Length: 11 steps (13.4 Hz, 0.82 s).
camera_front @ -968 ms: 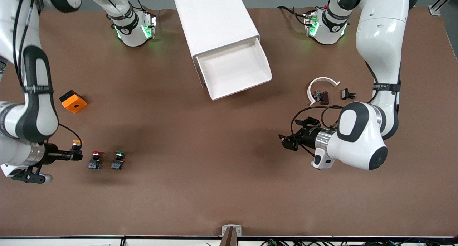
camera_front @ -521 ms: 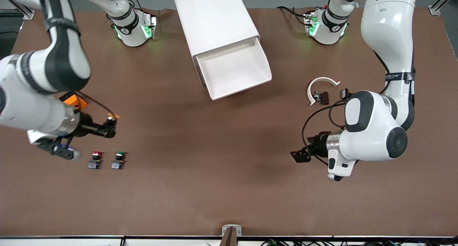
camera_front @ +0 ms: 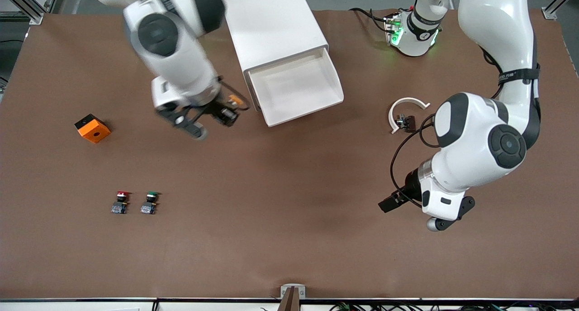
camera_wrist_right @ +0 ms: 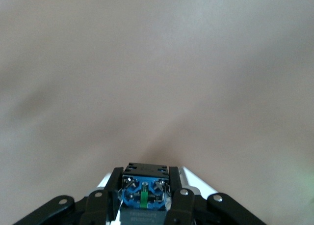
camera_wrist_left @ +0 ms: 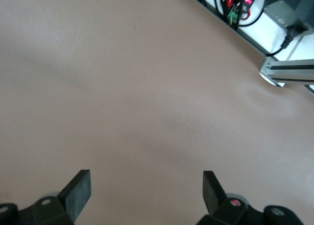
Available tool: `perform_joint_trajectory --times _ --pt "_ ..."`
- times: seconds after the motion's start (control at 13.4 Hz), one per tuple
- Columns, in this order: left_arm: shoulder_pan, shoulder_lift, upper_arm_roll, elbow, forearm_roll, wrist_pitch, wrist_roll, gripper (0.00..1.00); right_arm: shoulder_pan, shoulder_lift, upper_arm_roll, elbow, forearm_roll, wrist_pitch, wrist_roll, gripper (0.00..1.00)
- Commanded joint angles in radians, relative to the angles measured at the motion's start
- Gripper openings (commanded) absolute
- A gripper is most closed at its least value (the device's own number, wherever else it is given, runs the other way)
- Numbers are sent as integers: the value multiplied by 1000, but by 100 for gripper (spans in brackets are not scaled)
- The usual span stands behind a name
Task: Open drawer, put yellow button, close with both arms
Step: 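Lift the yellow button and carry it over the open drawer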
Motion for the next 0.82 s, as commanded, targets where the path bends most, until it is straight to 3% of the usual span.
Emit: perform_joint_trajectory --times 0.0,0.37,0.74 --pt "-34 -37 5 -39 36 13 -35 100 107 -18 -16 -35 -67 40 161 0" --pt "-63 -37 2 -47 60 14 -34 100 227 32 -16 -37 -90 106 331 0" --pt "-106 -35 2 -55 123 6 -34 100 273 106 -14 -37 -93 147 385 0"
